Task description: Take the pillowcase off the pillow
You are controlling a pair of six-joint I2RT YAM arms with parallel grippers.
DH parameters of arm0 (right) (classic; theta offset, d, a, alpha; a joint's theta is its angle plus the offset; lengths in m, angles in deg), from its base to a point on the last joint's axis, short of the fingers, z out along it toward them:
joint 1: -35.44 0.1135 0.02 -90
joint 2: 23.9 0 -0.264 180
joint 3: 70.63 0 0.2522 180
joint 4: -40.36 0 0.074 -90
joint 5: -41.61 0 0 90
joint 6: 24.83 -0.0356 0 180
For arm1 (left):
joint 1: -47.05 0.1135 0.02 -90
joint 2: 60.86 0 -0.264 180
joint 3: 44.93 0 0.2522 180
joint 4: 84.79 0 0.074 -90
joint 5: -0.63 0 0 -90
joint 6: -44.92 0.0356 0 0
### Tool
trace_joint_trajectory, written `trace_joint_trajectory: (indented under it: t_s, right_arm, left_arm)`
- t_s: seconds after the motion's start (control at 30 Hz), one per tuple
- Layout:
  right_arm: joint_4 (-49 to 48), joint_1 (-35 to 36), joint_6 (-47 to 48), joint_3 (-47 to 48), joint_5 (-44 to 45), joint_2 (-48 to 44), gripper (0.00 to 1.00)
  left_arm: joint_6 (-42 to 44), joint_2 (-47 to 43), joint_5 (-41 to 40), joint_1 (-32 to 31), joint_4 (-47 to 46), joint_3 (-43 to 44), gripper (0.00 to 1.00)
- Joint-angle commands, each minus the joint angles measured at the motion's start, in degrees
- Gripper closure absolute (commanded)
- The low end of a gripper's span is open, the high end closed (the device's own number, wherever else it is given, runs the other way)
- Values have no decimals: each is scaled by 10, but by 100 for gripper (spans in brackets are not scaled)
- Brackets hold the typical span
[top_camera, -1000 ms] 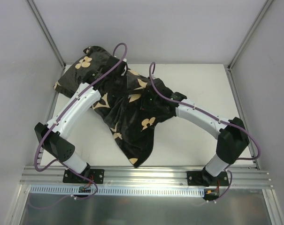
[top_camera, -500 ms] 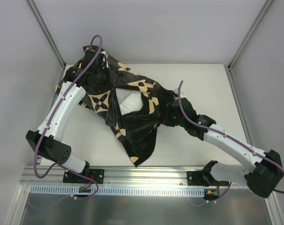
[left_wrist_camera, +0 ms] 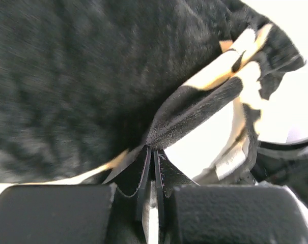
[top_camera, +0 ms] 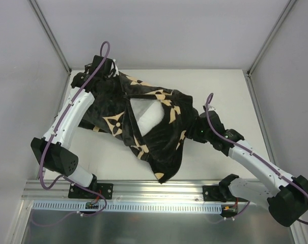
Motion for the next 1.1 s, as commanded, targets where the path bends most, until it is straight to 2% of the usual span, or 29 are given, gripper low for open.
trace_joint_trajectory:
  t_s: [0.0, 0.07, 0.13, 0.27, 0.33, 0.57, 0.67, 0.7, 0.77, 0.8, 0.87, 0.9, 0.97, 1.0, 1.07]
  right_arm:
    - [100, 38, 76, 91, 82, -16, 31]
    - [108, 58, 92, 136, 101, 3, 21]
    - [109, 64, 119, 195, 114, 29, 16]
    - [121, 72, 157, 295, 96, 122, 13]
    - [127, 86, 176, 350, 84, 176, 7]
    - [155, 93, 221, 487, 53, 321, 8]
    - [182, 75, 233, 508, 84, 375, 17]
    - [188, 45, 226, 502, 79, 379, 29]
    - [176, 8, 210, 452, 55, 365, 42]
    - [151, -9, 201, 429, 39, 355, 52]
    - [129, -55, 199, 387, 31, 327, 61]
    - [125, -65, 203, 360, 30, 324, 73]
    - [124, -95, 207, 342, 36, 324, 86]
    - [122, -104, 202, 322, 39, 328, 97]
    - [111, -122, 192, 297, 31, 331, 99]
  left_arm:
    - [-15, -15, 9, -2, -45, -34, 100]
    - [-19, -20, 9, -12, -58, -45, 100]
    - [-23, -23, 11, -17, -64, -56, 100]
    - [-25, -24, 18, -23, -73, -68, 100]
    - [-24, -25, 16, -29, -73, -73, 100]
    - [-27, -32, 16, -35, -77, -86, 100]
    - [-25, -39, 13, -36, -77, -87, 100]
    - [-22, -45, 11, -36, -77, -88, 100]
    - [-21, -51, 7, -35, -77, -93, 100]
    - [-14, -54, 3, -35, -77, -97, 100]
    - [-13, -66, 1, -31, -75, -105, 100]
    - [-13, -74, 2, -29, -75, -107, 100]
    - [-16, -82, -3, -24, -75, -114, 100]
    - [-17, -88, -4, -22, -75, -115, 100]
    - [-19, -101, -7, -18, -76, -117, 100]
